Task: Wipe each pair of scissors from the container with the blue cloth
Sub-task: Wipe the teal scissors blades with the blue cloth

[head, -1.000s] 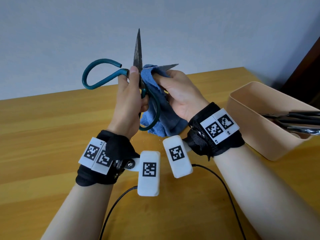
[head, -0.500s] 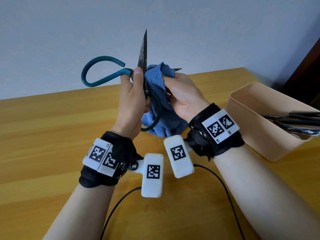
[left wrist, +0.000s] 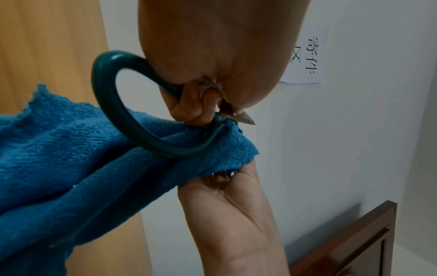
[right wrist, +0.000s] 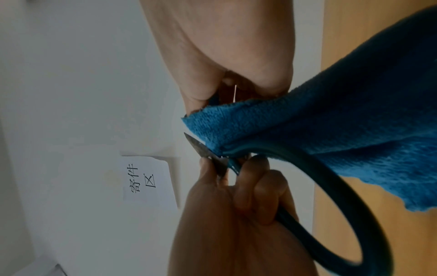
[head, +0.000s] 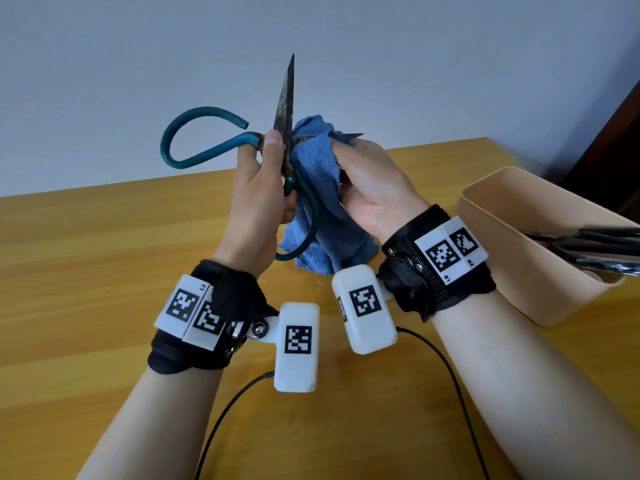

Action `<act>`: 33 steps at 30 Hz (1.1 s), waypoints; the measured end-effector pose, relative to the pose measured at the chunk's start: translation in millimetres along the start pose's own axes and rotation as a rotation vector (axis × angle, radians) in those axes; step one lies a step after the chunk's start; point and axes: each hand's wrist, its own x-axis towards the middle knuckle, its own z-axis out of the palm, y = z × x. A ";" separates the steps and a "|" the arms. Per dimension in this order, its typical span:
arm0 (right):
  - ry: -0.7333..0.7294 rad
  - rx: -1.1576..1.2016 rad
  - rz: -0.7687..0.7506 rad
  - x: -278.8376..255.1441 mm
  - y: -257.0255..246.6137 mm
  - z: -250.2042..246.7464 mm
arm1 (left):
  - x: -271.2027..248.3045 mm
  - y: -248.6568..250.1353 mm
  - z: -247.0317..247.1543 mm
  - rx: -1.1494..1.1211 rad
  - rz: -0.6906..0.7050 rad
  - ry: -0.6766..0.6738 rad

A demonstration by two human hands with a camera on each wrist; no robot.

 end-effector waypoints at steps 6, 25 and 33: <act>0.039 0.027 0.006 5.4 0.3 -3.7 | 1.0 0.5 -1.8 -0.002 0.016 0.003; 0.044 0.081 -0.054 6.9 -3.1 -9.5 | 2.6 1.5 -6.7 0.020 -0.002 0.021; 0.040 0.087 -0.088 3.6 -7.4 -4.6 | 5.1 2.6 -10.7 -0.014 -0.010 0.052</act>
